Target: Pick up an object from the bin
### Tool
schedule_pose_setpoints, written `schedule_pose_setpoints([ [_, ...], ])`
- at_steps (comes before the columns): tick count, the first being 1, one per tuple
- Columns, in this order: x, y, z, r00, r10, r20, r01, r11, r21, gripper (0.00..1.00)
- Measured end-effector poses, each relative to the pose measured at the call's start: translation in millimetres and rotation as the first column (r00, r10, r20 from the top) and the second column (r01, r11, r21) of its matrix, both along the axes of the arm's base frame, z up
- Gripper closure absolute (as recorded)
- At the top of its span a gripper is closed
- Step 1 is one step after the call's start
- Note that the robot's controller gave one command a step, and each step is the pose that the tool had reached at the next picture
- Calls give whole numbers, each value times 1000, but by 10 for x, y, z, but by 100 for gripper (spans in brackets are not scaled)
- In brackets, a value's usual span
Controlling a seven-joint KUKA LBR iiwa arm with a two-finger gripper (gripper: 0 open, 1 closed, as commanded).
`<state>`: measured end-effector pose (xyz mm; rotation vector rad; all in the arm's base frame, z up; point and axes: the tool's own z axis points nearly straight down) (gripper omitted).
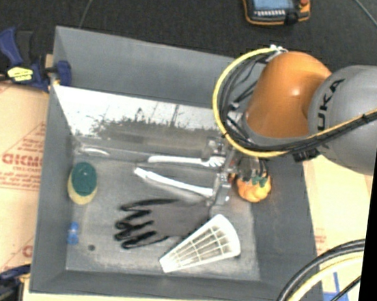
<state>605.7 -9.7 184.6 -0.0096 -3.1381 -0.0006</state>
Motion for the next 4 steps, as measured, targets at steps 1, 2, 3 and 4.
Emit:
schedule_pose_setpoints([
  [1,14,-1,51,1000,0,8,0,1000,0,0],
  [2,-171,650,-1051,967,254,10,-254,967,-2,0],
  [3,-191,652,-541,969,245,16,-245,970,-3,0],
  [4,-463,950,-842,991,131,7,-131,991,1,0],
])
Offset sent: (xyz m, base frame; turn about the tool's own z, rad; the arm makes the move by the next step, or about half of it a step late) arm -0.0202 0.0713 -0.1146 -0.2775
